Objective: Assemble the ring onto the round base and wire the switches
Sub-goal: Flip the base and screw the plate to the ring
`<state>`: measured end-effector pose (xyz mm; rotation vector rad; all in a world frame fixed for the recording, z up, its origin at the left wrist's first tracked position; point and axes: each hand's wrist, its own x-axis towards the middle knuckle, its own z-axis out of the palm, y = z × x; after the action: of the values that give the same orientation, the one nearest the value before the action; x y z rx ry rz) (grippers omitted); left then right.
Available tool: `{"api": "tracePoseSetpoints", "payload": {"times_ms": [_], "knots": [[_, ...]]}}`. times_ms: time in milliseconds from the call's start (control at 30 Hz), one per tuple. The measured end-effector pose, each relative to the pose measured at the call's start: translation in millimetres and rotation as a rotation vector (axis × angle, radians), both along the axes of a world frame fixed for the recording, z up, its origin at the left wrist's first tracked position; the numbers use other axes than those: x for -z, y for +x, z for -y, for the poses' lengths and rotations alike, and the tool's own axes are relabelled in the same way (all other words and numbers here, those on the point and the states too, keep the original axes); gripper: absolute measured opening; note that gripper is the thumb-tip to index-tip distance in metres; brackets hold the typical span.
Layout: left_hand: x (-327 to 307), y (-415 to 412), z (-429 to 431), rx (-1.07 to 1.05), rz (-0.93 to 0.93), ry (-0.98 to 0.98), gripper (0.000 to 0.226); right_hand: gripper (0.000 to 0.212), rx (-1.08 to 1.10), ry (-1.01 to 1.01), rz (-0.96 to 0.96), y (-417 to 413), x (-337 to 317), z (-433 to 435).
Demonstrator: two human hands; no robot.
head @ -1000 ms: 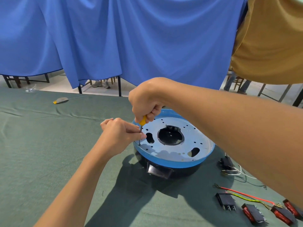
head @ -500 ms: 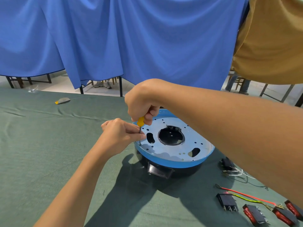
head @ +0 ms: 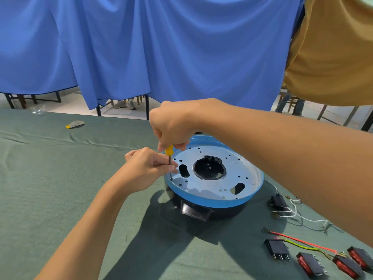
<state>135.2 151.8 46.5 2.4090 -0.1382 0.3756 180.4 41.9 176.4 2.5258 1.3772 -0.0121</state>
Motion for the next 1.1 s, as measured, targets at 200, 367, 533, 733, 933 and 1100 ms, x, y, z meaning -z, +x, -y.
{"api": "tracePoseSetpoints", "payload": {"times_ms": [200,367,533,733,933,1100], "knots": [[5.5,0.5,10.8,-0.126,0.133,-0.122,0.015,0.033,0.089,0.023,-0.032,2.3,11.1,-5.7],[3.6,2.5,9.9,-0.063,0.101,-0.024,0.025,0.025,0.036,0.121,-0.133,6.2,1.3,7.1],[8.1,5.0,11.3,-0.097,0.116,0.003,0.007,0.017,0.004,0.119,-0.020,11.4,11.6,13.1],[4.9,1.8,14.0,-0.160,0.190,0.004,0.006,0.034,0.024,0.187,-0.064,9.8,14.4,17.2],[0.6,-0.8,6.2,-0.051,0.042,-0.033,0.019,0.015,-0.029,0.189,-0.012,6.3,13.9,13.7],[2.3,0.3,11.6,-0.161,0.138,-0.103,0.020,0.029,0.020,0.235,0.050,7.5,22.2,8.1]]}}
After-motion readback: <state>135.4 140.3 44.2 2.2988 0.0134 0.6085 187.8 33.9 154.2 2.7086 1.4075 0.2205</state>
